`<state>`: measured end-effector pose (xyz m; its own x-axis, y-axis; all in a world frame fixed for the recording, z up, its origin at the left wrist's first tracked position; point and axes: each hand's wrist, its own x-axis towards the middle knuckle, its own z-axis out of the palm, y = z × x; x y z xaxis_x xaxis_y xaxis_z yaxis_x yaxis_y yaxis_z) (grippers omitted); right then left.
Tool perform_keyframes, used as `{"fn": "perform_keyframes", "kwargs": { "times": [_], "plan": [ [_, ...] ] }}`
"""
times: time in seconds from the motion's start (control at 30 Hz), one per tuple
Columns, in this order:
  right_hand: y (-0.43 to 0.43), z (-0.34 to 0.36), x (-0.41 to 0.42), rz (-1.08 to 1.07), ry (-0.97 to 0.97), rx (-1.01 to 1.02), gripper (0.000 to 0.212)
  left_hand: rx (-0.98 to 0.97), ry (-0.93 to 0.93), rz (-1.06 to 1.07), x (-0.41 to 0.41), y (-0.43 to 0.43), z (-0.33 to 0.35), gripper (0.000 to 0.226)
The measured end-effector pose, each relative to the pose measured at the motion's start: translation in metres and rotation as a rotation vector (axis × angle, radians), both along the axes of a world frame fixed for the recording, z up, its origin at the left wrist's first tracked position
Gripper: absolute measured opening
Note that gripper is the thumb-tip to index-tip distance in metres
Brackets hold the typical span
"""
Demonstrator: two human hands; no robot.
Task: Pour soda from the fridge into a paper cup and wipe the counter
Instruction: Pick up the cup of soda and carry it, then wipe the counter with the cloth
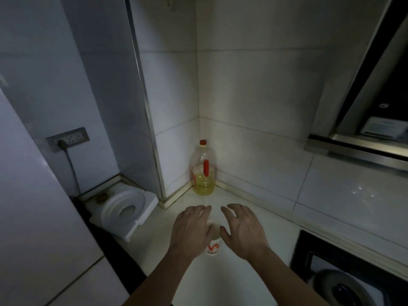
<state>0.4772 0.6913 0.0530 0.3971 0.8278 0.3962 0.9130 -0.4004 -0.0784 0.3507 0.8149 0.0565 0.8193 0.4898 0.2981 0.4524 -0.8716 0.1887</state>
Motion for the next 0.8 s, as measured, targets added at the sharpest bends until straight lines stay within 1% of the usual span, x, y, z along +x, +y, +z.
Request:
{"fn": "perform_keyframes", "kwargs": {
  "times": [0.1, 0.23, 0.47, 0.63, 0.8],
  "plan": [
    [-0.012, -0.007, -0.004, -0.014, 0.025, 0.0, 0.05, -0.007, 0.05, 0.019, -0.003, -0.01, -0.008, 0.057],
    [-0.025, -0.014, -0.001, -0.038, 0.06, -0.002, 0.051, 0.003, 0.04, 0.021, -0.001, -0.02, -0.014, 0.053],
    [-0.051, -0.025, 0.004, -0.123, 0.097, 0.015, 0.051, 0.01, 0.057, -0.066, 0.015, -0.041, -0.019, 0.053],
    [-0.088, -0.026, -0.001, -0.273, 0.102, 0.012, 0.05, 0.004, 0.053, -0.213, 0.034, -0.059, -0.019, 0.054],
    [-0.142, -0.025, -0.019, -0.515, 0.129, 0.005, 0.05, -0.041, 0.034, -0.443, 0.057, -0.095, -0.024, 0.053]
  ]
}}
